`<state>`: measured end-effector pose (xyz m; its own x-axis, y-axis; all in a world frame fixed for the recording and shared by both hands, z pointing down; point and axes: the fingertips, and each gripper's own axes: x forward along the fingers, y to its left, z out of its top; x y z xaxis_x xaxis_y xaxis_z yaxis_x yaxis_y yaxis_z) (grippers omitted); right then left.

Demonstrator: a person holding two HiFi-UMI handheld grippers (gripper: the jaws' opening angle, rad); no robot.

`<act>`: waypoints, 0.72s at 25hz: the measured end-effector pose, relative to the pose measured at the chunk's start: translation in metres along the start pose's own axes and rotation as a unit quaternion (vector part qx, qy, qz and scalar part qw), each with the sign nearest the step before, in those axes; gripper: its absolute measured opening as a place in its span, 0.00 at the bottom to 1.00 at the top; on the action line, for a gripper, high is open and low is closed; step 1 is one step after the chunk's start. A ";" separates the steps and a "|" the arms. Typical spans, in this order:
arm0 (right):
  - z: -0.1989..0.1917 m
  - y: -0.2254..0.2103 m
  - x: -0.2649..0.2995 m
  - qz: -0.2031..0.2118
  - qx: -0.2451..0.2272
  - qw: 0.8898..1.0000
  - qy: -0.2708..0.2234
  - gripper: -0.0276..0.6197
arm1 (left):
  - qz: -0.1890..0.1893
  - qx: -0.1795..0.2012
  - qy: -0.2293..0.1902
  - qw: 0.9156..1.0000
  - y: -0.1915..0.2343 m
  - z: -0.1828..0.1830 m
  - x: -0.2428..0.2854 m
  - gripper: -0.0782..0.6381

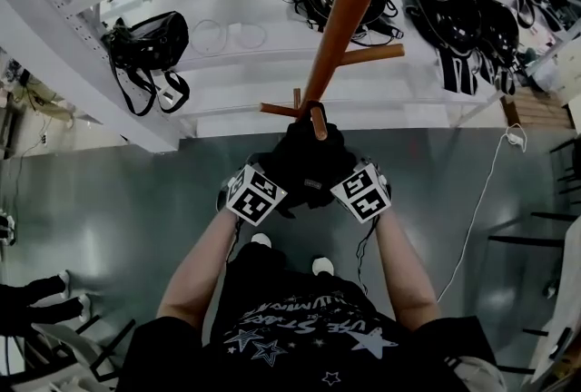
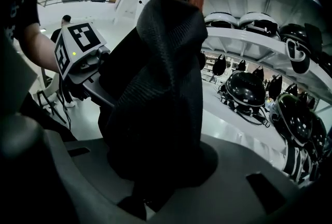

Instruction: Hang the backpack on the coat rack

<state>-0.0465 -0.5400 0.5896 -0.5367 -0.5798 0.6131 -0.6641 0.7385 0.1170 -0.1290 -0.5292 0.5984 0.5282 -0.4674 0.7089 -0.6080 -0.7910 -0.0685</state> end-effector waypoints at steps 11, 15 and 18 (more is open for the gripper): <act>-0.008 -0.008 0.017 -0.029 0.012 0.999 0.012 0.37 | 0.029 0.011 0.013 0.999 0.025 -0.008 0.014 0.35; -0.008 -0.010 0.011 -0.033 0.020 0.999 0.001 0.48 | 0.044 0.009 0.026 0.999 0.026 -0.011 0.014 0.47; -0.007 -0.009 0.003 -0.033 0.009 0.999 -0.007 0.52 | 0.052 0.007 0.024 0.998 0.020 -0.009 0.011 0.55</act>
<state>-0.0385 -0.5462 0.5962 -0.4991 -0.6320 0.5929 -0.7076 0.6922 0.1422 -0.1408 -0.5460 0.6109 0.4338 -0.5272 0.7307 -0.6487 -0.7455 -0.1528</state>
